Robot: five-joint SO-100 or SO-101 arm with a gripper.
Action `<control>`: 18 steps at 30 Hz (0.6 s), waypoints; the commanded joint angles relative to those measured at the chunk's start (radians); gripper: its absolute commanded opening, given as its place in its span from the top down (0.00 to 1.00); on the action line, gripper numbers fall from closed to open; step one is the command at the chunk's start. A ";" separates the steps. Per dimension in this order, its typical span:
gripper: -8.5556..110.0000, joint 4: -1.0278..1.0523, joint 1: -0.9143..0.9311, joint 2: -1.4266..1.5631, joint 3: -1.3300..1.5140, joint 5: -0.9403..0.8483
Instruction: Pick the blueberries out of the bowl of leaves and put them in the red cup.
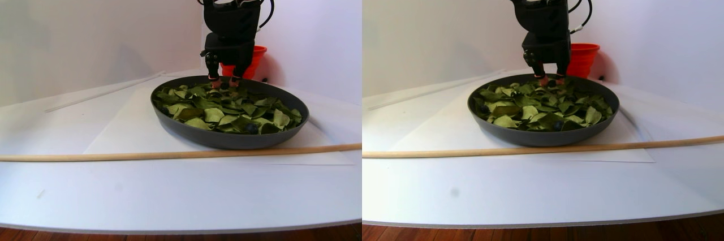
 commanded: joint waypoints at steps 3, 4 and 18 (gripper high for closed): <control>0.81 -0.018 0.017 0.175 0.011 -0.012; 0.81 -0.018 0.017 0.183 0.015 -0.015; 0.81 0.014 0.028 0.279 0.046 -0.041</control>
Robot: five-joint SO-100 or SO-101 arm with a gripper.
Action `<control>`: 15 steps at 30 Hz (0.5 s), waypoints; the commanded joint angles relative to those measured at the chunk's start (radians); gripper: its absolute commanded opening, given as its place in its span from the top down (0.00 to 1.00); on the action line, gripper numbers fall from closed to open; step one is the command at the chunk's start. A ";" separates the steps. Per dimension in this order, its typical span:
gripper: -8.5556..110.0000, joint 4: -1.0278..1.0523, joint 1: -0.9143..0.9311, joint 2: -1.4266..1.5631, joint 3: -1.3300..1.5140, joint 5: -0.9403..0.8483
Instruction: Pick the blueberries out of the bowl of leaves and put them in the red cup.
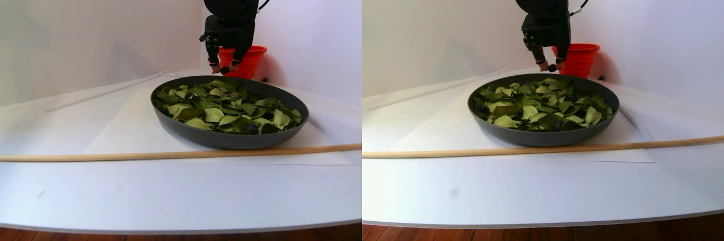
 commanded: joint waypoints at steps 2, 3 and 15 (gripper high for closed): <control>0.81 0.002 0.031 0.149 -0.006 -0.008; 0.81 0.002 0.034 0.153 -0.006 -0.009; 0.81 0.003 0.057 0.184 -0.040 -0.018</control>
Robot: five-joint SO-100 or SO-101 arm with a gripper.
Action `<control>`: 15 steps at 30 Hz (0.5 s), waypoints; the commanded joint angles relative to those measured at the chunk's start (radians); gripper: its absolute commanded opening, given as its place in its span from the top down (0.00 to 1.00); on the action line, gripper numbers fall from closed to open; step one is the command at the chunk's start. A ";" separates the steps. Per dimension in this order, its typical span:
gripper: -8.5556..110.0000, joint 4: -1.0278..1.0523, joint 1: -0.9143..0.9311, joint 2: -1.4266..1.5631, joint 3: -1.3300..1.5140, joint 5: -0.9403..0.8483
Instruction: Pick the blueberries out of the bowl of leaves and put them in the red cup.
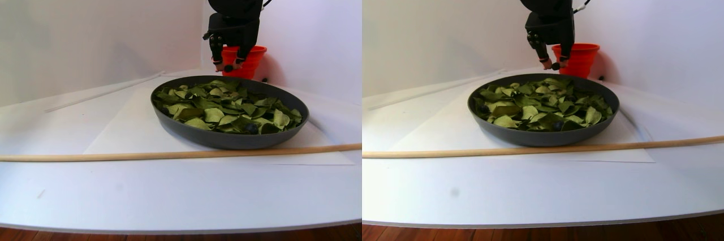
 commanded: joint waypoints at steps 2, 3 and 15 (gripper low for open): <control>0.81 0.003 0.038 0.176 -0.051 -0.017; 0.81 0.003 0.041 0.176 -0.057 -0.018; 0.81 0.003 0.058 0.184 -0.124 -0.026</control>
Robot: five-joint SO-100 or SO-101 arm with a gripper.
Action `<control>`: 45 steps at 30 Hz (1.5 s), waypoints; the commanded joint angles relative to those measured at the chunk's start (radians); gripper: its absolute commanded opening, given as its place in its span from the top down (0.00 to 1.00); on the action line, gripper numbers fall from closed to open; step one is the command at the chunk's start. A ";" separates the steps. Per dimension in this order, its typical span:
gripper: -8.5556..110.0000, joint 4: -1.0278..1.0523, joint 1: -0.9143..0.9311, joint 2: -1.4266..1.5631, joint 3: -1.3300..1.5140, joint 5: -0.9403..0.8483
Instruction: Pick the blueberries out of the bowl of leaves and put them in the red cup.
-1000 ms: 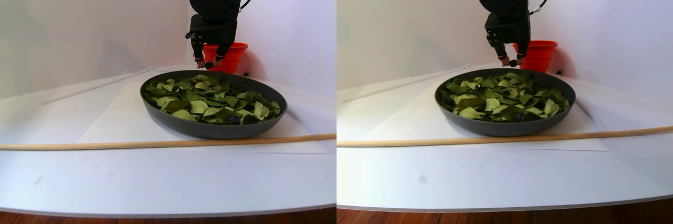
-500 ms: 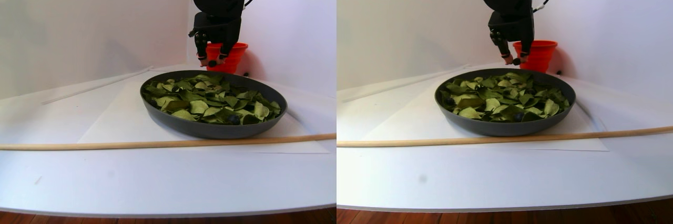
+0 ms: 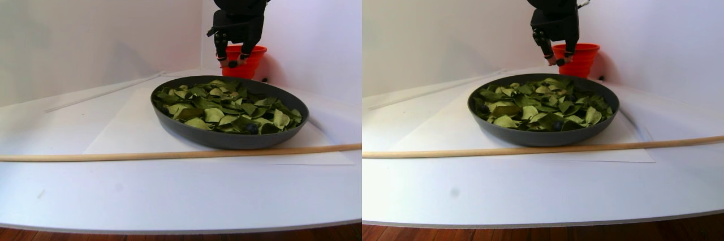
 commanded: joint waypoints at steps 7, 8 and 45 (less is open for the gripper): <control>0.81 0.003 0.052 0.187 -0.129 -0.014; 0.81 0.003 0.054 0.187 -0.137 -0.014; 0.80 0.032 0.081 0.107 -0.327 -0.014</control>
